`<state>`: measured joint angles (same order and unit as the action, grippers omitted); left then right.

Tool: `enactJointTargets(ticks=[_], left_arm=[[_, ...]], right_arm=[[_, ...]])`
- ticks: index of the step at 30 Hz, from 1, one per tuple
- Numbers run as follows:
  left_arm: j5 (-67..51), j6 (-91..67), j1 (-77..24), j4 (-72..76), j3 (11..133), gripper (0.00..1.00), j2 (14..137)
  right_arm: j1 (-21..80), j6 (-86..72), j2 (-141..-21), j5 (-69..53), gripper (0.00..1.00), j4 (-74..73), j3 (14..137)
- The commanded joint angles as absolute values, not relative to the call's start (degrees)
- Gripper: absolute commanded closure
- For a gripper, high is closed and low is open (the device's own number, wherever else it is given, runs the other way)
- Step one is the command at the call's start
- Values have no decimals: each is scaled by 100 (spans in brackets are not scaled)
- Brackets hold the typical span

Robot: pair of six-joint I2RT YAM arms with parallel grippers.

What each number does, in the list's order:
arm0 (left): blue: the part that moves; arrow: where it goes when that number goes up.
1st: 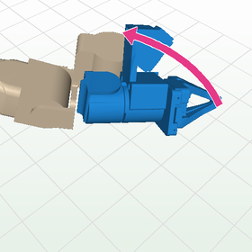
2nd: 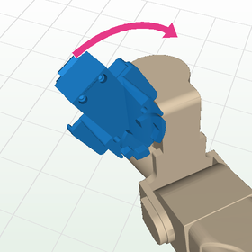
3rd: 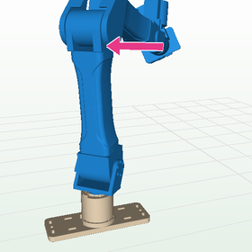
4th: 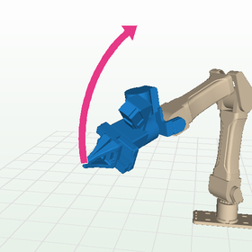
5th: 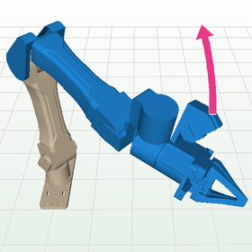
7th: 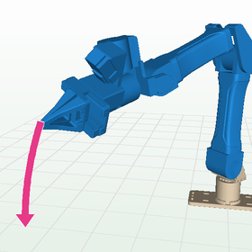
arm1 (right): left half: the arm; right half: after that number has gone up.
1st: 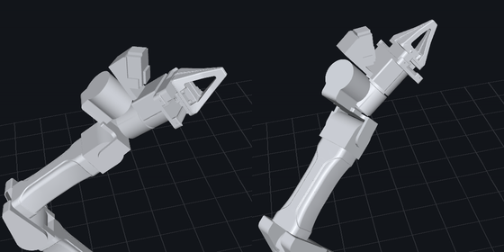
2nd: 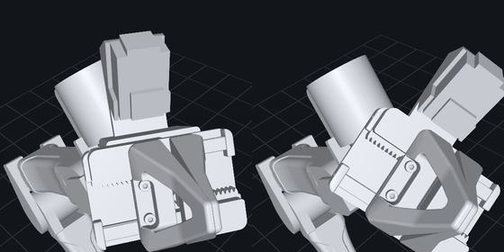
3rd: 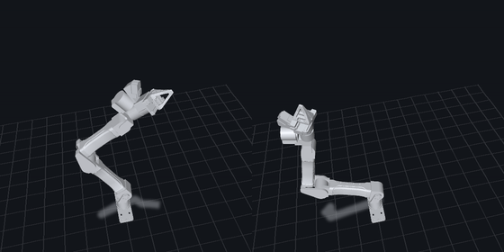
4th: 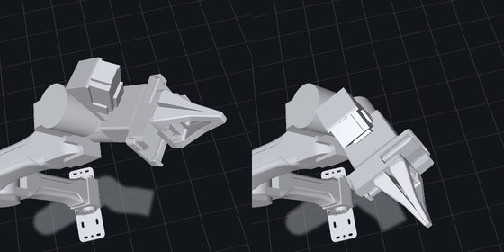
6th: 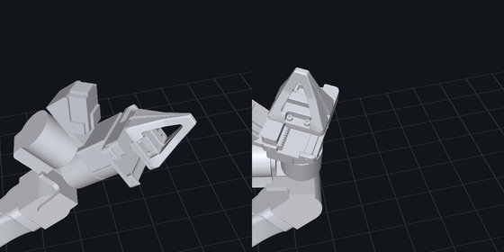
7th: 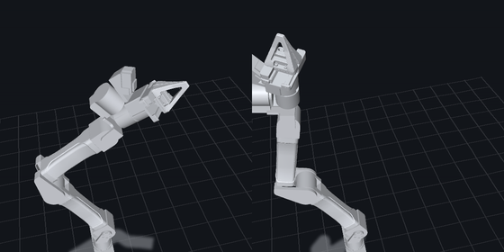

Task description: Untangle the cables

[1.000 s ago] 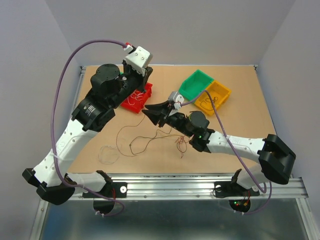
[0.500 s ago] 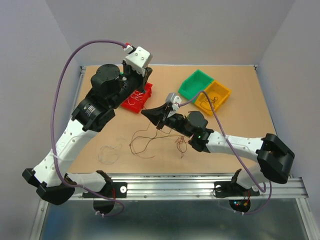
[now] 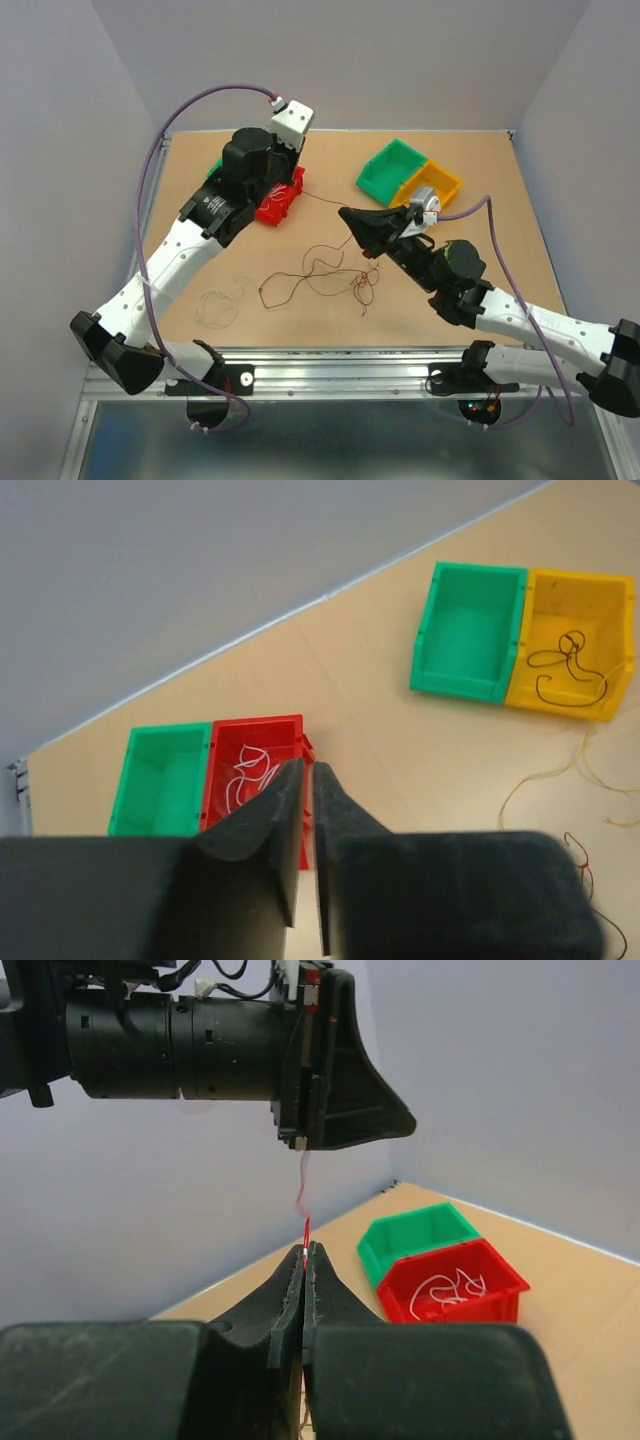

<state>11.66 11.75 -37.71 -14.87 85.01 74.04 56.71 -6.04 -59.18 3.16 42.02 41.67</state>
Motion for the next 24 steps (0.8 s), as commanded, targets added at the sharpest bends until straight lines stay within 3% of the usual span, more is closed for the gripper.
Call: enactJointTargets(ticks=[1,2,4,15,24], left_arm=[[723,994,-3192,-1160,8508,63,7225],[146,932,-3086,-1169,8499,47,7207],[-287,713,-2832,-1239,8560,37,7189],[-1369,877,-2329,-1223,8439,20,7243],[-3988,1784,-2329,369,6215,19,6012]], right_arm=[[5713,-694,-5389,1133,100,3473,4008],[5695,-703,-5370,1299,99,3254,4008],[5704,-677,-5335,1467,99,3103,3982],[5695,-484,-5545,1934,99,2761,4323],[5695,-457,-6275,2092,99,1532,5606]])
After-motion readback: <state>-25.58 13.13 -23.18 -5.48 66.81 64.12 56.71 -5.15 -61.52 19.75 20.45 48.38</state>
